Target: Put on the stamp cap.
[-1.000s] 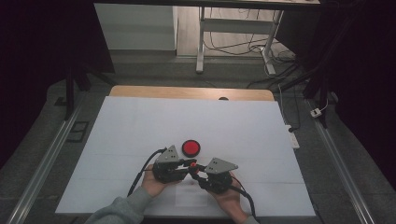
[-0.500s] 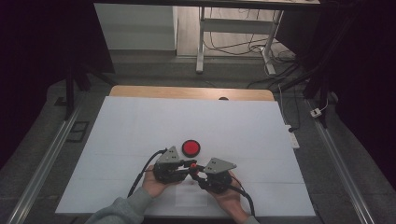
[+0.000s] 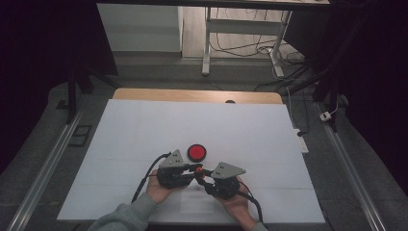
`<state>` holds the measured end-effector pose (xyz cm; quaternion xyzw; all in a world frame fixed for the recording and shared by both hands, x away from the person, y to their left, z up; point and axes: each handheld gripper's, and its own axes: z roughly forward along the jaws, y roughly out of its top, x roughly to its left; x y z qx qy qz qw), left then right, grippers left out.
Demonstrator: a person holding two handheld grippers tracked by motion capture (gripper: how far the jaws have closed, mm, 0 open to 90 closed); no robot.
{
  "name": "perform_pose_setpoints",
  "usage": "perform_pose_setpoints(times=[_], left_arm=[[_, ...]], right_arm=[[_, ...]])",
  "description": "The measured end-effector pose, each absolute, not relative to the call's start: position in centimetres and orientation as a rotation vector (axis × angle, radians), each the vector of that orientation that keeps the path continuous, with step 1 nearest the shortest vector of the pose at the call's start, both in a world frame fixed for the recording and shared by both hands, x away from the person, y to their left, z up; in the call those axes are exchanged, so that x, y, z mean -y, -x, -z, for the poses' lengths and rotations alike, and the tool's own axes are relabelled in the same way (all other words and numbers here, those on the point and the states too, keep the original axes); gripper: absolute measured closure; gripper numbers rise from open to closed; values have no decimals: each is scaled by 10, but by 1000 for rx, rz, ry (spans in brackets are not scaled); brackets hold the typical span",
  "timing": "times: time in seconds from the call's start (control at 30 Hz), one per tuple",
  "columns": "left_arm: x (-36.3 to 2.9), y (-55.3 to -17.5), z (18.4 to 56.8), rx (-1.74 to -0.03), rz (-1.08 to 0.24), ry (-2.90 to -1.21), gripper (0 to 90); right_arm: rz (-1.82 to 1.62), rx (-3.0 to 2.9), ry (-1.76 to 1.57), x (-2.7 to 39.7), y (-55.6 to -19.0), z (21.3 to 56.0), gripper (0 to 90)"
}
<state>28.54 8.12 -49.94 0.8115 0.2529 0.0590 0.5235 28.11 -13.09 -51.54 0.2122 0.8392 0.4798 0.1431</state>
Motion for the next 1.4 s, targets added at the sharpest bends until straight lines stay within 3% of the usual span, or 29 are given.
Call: perform_pose_setpoints(times=[1.4], left_arm=[[-82, -285, 497, -604, -145, -1917, 726]], right_arm=[[-1412, -2401, -617, 134, -281, 514, 641]])
